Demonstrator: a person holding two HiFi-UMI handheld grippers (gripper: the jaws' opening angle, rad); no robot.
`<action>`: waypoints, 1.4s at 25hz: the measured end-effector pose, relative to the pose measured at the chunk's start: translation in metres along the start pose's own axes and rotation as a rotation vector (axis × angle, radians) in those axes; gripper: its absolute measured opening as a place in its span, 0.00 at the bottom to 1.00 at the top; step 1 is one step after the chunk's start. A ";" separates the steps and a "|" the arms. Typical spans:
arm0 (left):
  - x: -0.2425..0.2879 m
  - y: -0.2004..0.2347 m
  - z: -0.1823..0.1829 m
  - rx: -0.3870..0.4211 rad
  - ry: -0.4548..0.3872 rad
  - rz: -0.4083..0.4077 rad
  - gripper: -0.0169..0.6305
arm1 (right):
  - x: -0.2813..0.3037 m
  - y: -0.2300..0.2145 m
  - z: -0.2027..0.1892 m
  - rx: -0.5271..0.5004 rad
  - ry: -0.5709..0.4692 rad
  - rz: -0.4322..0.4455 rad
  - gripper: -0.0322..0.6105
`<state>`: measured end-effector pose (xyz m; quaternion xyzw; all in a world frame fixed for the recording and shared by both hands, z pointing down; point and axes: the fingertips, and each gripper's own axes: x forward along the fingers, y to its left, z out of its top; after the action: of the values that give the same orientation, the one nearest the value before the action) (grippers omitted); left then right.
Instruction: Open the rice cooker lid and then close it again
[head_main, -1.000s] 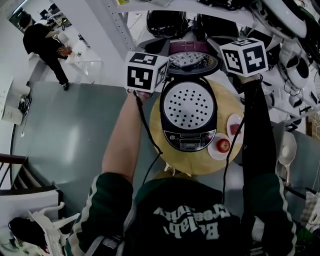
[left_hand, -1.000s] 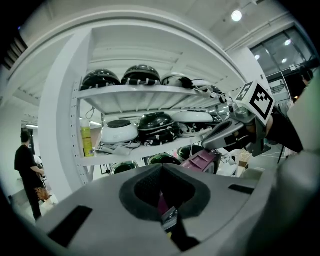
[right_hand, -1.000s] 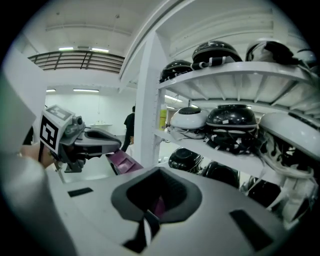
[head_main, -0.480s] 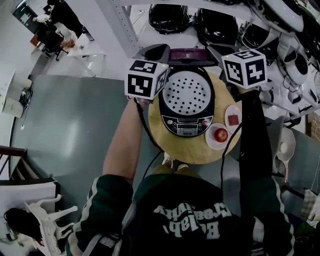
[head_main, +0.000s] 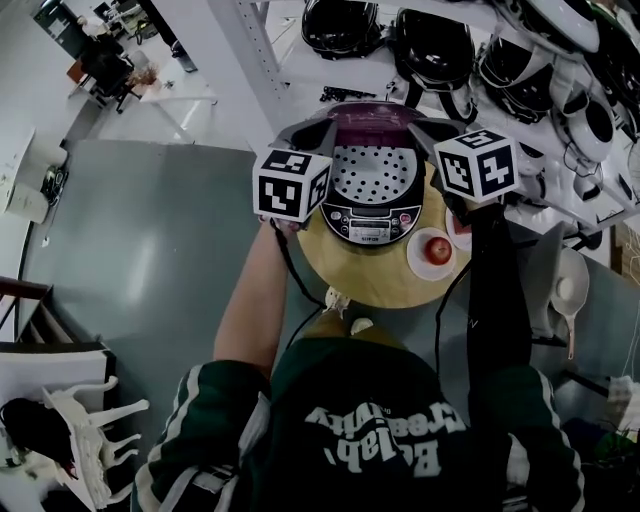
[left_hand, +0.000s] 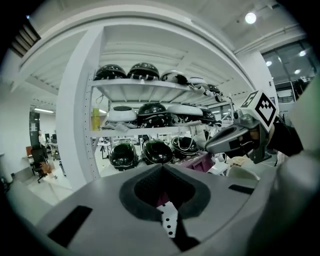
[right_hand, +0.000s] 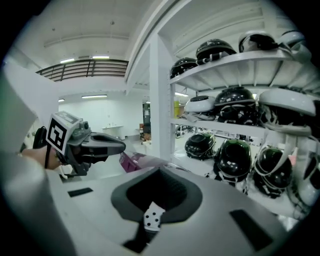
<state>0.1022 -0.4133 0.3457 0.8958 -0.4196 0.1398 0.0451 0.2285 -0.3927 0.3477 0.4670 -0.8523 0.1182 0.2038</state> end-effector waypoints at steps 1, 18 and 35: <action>-0.003 -0.003 -0.007 -0.007 0.006 0.002 0.02 | -0.001 0.004 -0.008 0.012 0.001 0.004 0.05; -0.018 -0.040 -0.092 -0.087 0.094 -0.024 0.02 | 0.002 0.035 -0.096 0.114 0.064 0.059 0.05; -0.005 -0.056 -0.157 -0.124 0.212 -0.073 0.02 | 0.024 0.045 -0.159 0.108 0.193 0.050 0.05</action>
<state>0.1083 -0.3426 0.4964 0.8862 -0.3873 0.2056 0.1497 0.2169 -0.3242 0.4996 0.4424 -0.8325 0.2134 0.2563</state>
